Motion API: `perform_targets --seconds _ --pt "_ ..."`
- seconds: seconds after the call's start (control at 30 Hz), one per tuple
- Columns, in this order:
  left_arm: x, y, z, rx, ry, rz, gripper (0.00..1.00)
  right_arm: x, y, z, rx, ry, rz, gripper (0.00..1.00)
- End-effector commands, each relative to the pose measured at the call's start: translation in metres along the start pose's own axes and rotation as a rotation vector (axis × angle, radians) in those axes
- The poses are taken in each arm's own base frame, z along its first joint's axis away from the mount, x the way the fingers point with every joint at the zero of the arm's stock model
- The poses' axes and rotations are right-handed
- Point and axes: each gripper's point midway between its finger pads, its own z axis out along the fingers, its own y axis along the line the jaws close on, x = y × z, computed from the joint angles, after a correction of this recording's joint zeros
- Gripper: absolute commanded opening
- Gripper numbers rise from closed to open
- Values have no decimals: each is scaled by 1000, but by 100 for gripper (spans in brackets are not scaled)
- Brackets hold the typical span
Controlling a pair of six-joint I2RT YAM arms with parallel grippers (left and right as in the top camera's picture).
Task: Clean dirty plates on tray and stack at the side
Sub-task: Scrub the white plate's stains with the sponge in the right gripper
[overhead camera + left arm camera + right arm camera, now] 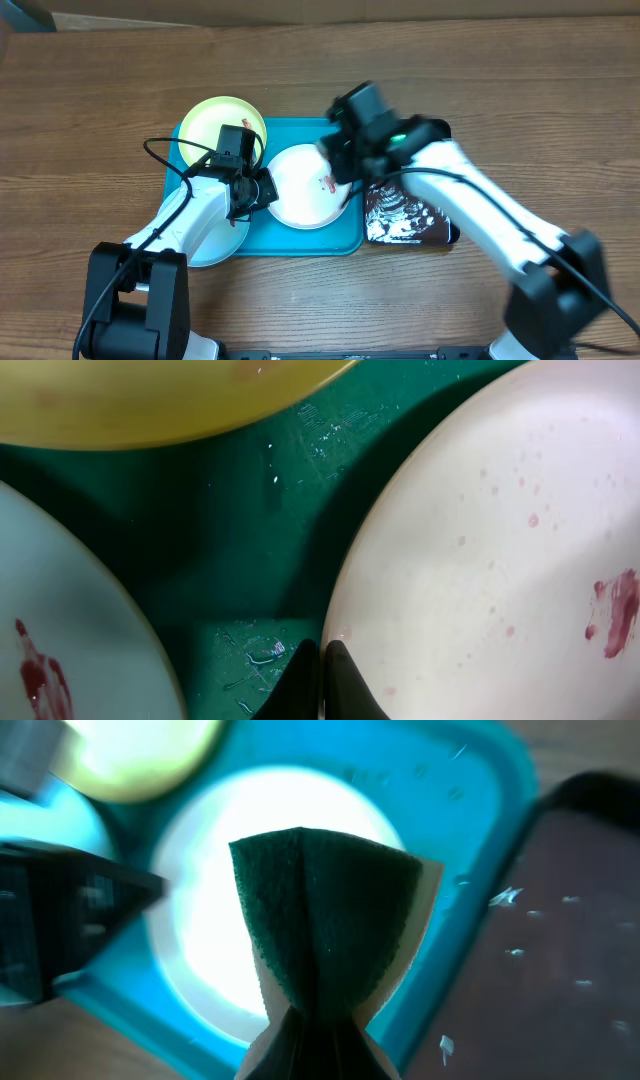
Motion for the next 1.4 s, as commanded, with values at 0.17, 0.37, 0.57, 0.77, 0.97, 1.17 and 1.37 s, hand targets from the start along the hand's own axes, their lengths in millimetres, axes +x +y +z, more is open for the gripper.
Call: perform_targets --seconds 0.17,0.37,0.57,0.77,0.97,1.17,1.37 --pt "2 2 2 -7 6 -9 4 9 -25 66 289 30 -66 4" --pt "2 2 2 -8 5 -9 4 12 -28 88 295 41 -40 4" --pt "2 2 2 -8 5 -8 4 21 -22 101 254 68 69 4" --pt "2 2 2 -8 5 -5 4 33 -8 107 175 120 125 4" --pt "2 2 2 -8 5 -5 4 36 -9 109 178 127 125 4" --pt "2 2 2 -10 4 -1 4 46 -13 123 193 165 125 4" --pt "2 2 2 -9 3 0 4 52 7 130 75 204 138 4"
